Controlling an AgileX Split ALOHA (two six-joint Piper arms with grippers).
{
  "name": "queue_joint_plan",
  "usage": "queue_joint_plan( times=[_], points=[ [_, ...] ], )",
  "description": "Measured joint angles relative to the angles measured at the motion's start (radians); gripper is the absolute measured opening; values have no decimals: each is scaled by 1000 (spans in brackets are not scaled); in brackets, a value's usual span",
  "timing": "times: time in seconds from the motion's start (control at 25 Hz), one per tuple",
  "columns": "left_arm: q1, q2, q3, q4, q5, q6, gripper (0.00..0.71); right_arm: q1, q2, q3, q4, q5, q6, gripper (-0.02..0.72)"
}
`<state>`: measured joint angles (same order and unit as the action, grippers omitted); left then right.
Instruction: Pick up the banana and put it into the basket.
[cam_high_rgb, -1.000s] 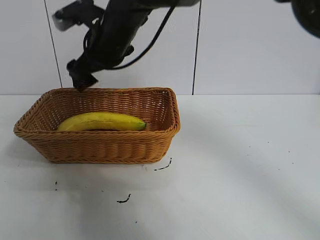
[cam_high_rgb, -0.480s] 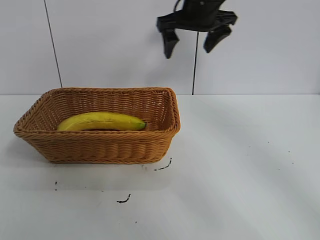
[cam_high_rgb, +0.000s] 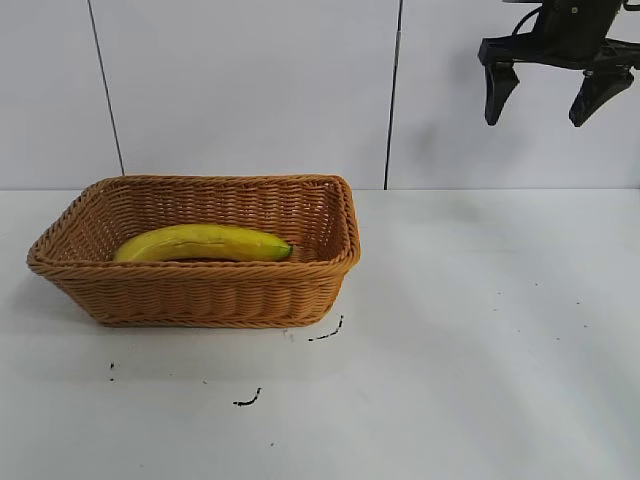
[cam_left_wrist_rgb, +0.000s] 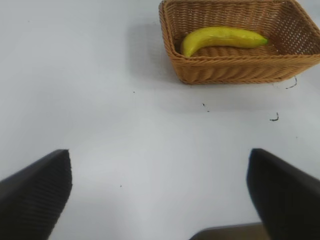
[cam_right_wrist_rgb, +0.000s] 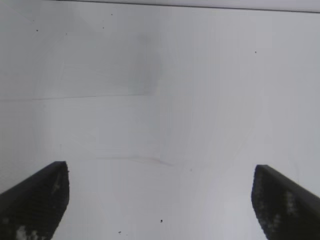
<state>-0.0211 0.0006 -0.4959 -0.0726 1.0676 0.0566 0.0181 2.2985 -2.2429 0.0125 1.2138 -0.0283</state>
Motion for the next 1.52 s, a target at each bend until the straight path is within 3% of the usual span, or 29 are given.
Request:
queue_joint_plan(
  times=[0.16,0.4,1.12,1.52],
  points=[
    [0,0,0,0,0,0,690,3,-10,9,41,1,-6,692],
    [0,0,0,0,0,0,690,3,-151,165,47,1,-18,692],
    [0,0,0,0,0,0,690,3,-1076,1225,47,1,-44,692],
    [0,0,0,0,0,0,690,3,-1578,1711,47,-179,-45,692]
  ],
)
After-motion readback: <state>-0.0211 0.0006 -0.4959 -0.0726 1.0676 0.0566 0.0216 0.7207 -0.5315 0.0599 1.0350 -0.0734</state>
